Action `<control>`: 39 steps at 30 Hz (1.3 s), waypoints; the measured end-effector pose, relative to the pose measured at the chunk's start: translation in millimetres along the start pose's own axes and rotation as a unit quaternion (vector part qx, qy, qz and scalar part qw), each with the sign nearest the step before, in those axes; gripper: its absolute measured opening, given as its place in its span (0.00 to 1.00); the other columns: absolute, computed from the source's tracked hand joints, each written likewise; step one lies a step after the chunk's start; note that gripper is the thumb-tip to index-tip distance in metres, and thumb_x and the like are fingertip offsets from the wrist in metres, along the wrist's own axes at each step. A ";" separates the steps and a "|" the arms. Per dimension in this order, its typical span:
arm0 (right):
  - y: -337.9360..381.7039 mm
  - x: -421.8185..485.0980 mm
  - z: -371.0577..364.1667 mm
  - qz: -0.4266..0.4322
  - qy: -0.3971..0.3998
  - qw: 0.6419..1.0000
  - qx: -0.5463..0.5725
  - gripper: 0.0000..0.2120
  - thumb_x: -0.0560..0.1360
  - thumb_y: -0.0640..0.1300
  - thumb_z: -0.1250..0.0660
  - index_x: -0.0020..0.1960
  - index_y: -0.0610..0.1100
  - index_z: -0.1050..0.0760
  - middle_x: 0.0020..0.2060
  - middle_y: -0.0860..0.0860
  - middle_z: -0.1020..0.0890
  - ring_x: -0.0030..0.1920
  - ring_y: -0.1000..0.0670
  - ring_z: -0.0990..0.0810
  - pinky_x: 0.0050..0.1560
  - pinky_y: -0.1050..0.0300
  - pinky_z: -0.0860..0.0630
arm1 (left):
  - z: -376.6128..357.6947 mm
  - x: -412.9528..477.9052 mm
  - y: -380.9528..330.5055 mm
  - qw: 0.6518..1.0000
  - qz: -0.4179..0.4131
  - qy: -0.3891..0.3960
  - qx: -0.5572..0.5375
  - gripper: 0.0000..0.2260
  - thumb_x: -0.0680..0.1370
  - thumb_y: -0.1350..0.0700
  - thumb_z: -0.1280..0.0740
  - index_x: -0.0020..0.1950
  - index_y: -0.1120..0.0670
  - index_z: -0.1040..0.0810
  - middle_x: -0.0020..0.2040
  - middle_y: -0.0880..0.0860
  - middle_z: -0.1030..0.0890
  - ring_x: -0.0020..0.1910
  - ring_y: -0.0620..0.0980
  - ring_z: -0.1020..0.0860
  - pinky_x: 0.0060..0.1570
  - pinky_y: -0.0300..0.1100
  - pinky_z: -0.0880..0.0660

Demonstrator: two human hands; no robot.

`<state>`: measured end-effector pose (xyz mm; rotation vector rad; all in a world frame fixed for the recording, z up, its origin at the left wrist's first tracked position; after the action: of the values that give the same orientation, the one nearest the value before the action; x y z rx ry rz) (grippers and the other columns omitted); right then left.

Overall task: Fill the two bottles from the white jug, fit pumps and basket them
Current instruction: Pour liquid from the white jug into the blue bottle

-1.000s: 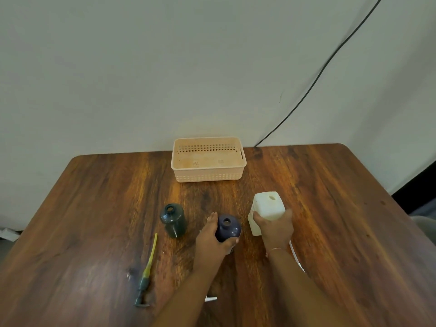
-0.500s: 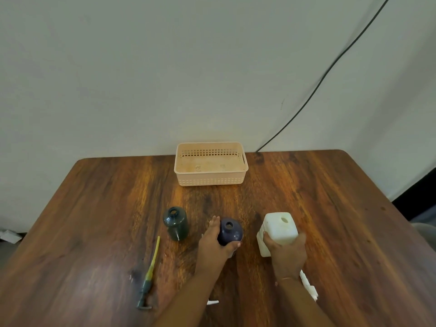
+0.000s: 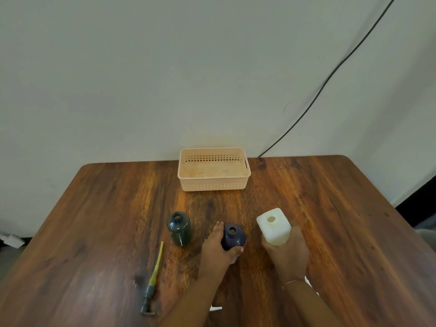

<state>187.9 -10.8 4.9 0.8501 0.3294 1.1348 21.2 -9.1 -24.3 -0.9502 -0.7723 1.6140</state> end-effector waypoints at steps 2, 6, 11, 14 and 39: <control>2.8 2.3 2.4 0.052 0.014 0.998 -0.032 0.37 0.59 0.49 0.21 0.63 0.41 0.32 0.57 0.42 0.22 0.56 0.41 0.22 0.45 0.49 0.22 | -0.1 0.8 0.9 1.000 -0.001 -0.001 0.003 0.39 0.69 0.53 0.26 0.74 0.54 0.42 0.74 0.52 0.35 0.73 0.51 0.37 0.71 0.50 0.36; 2.5 6.4 0.0 0.168 0.049 0.976 -0.126 0.38 0.58 0.48 0.20 0.62 0.38 0.30 0.56 0.40 0.20 0.55 0.40 0.21 0.43 0.47 0.20 | -1.2 1.6 2.5 1.000 0.004 0.001 -0.003 0.39 0.69 0.53 0.26 0.74 0.54 0.41 0.73 0.52 0.33 0.71 0.51 0.35 0.69 0.50 0.33; 2.2 6.5 -4.9 0.227 0.069 0.953 -0.189 0.39 0.56 0.50 0.19 0.61 0.41 0.31 0.55 0.42 0.19 0.54 0.41 0.19 0.42 0.46 0.19 | -4.0 3.4 3.7 1.000 0.014 0.000 0.001 0.38 0.69 0.54 0.26 0.74 0.53 0.41 0.72 0.51 0.33 0.71 0.53 0.34 0.69 0.51 0.33; 5.3 5.4 -7.6 0.247 0.070 0.944 -0.207 0.39 0.56 0.50 0.19 0.61 0.40 0.30 0.55 0.41 0.19 0.54 0.41 0.19 0.43 0.43 0.20 | -5.2 6.1 5.5 1.000 0.012 -0.001 0.009 0.38 0.68 0.52 0.25 0.73 0.53 0.40 0.72 0.51 0.31 0.70 0.52 0.32 0.68 0.51 0.31; 18.7 14.8 -10.5 0.356 0.059 0.896 -0.258 0.39 0.56 0.42 0.19 0.62 0.41 0.33 0.56 0.41 0.19 0.56 0.40 0.20 0.48 0.41 0.20 | -10.3 20.6 17.7 0.999 -0.013 0.010 0.036 0.39 0.66 0.49 0.24 0.72 0.52 0.38 0.72 0.51 0.31 0.71 0.51 0.33 0.68 0.51 0.31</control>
<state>175.2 9.9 14.5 0.4179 -0.2181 1.8556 19.6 7.1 -48.4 -0.8994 -0.7048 1.5960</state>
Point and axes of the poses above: each hand's wrist, its own x-axis towards the middle knuckle, its own z-axis out of the back of the hand, y = z × x, the point moved 1 cm from there along x, towards the middle knuckle
